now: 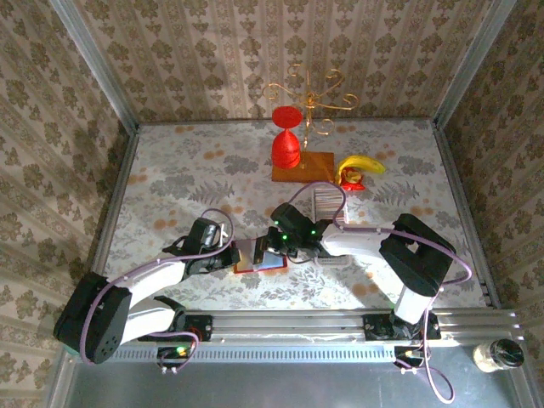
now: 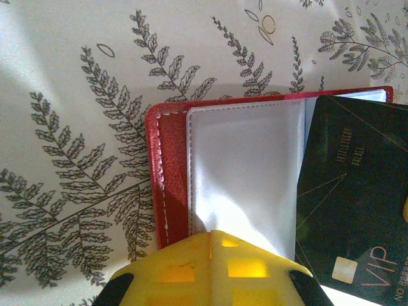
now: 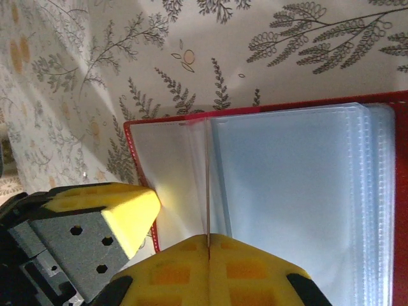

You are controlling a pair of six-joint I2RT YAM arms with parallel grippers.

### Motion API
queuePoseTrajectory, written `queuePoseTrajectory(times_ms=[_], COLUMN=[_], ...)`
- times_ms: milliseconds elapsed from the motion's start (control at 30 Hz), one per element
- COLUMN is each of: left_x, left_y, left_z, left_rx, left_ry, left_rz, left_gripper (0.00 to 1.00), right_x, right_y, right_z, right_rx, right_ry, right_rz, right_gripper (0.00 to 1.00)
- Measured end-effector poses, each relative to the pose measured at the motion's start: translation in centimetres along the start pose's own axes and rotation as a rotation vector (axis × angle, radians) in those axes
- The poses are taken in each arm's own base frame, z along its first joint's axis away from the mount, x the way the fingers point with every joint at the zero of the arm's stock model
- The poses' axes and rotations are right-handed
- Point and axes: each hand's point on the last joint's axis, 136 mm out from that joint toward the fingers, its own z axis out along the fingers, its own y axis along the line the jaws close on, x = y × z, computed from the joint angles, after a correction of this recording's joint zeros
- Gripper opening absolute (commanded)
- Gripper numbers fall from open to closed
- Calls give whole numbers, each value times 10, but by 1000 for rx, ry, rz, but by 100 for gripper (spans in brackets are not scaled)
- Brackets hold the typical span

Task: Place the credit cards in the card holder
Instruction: Insert the credit card into the card slot.

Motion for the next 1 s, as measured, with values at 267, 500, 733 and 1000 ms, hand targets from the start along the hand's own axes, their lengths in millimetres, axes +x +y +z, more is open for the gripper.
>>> queuePoseTrajectory(times_ms=[267,500,733,1000], left_x=[0,0,0,0], left_y=[0,0,0,0], left_z=[0,0,0,0], left_rx=[-1,0,-1,-5], left_ry=[-2,-2,-2,-4], left_rz=[1,2,2,7], left_gripper=[0,0,0,0], right_x=[1,2,4,8], right_y=[4,5,-1,-4], right_z=[1,1,5,8], right_rx=[-38,-45,-33,-33], right_ry=[2,14,36,68], right_rz=[18,27,47,54], right_gripper=[0,0,0,0])
